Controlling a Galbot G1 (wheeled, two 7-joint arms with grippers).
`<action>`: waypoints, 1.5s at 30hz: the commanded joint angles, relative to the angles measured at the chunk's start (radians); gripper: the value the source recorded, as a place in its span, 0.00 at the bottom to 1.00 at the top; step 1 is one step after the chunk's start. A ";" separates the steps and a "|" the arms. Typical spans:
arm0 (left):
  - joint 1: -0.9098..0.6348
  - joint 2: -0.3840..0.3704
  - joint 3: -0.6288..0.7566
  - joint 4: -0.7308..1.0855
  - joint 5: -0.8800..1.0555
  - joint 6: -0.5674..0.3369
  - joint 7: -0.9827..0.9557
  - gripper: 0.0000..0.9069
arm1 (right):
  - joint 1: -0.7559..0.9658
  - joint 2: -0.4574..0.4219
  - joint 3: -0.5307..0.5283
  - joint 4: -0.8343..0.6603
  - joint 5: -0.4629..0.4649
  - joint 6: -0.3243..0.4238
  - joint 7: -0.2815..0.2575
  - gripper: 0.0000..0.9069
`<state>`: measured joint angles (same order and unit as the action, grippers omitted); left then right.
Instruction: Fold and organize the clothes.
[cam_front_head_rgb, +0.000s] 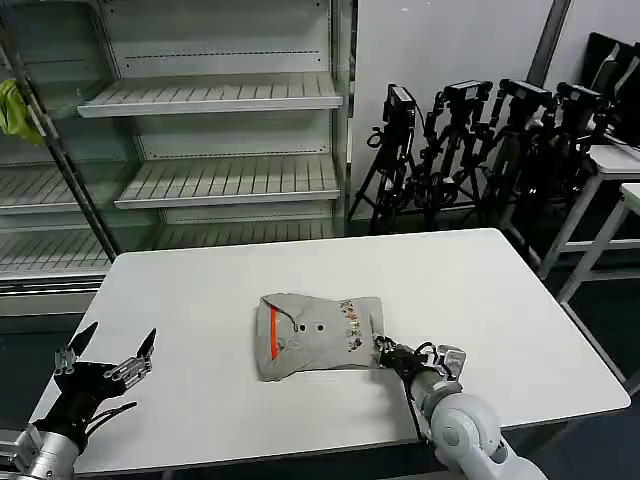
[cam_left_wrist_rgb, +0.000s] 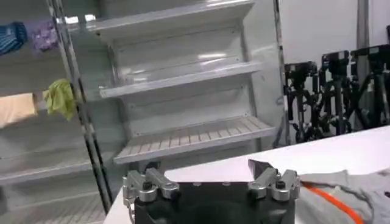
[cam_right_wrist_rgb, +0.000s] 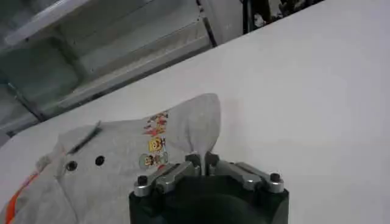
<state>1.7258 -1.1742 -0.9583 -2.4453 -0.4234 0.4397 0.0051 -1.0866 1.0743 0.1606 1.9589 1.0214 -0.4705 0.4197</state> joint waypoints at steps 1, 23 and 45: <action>-0.004 -0.004 0.021 0.000 0.003 -0.002 0.000 1.00 | -0.014 -0.051 0.037 0.013 -0.009 0.001 -0.005 0.00; -0.156 0.001 0.175 0.066 -0.143 -0.189 0.019 1.00 | -0.284 -0.151 0.324 0.252 -0.626 0.242 -0.192 1.00; -0.335 0.090 0.162 0.161 -0.049 -0.454 0.180 1.00 | -0.522 -0.123 0.941 0.433 -0.681 0.499 -0.372 1.00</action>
<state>1.4516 -1.1152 -0.8054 -2.3105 -0.4806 0.0749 0.1431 -1.5076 0.9357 0.8432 2.3354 0.4046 -0.1384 0.1494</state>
